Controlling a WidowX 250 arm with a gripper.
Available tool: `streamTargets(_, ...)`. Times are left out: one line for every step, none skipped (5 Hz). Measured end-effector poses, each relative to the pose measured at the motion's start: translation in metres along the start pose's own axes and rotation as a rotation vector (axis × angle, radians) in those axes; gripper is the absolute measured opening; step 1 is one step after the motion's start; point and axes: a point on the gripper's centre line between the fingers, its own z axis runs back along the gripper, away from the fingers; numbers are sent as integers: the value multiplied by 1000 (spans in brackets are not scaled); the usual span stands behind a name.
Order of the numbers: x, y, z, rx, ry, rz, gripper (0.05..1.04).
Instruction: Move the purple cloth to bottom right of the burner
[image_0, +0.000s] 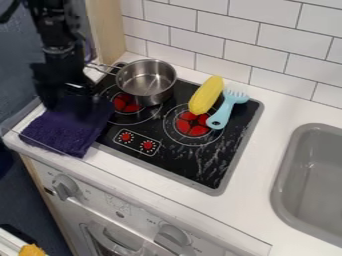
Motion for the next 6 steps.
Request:
streamTargets(4,-3,-10,-17,-11,-26,1001)
streamTargets(9,-10,-15,-57,-22,-15,1002)
streamTargets(14,-18,-15,-69,-27,-24,1002)
streamTargets(15,-46,-10,-126,-56,-12,1001)
streamTargets(12,-108,0,-182,-84,-114,1001)
streamTargets(1,-157,8,-197,-74,-181,1001)
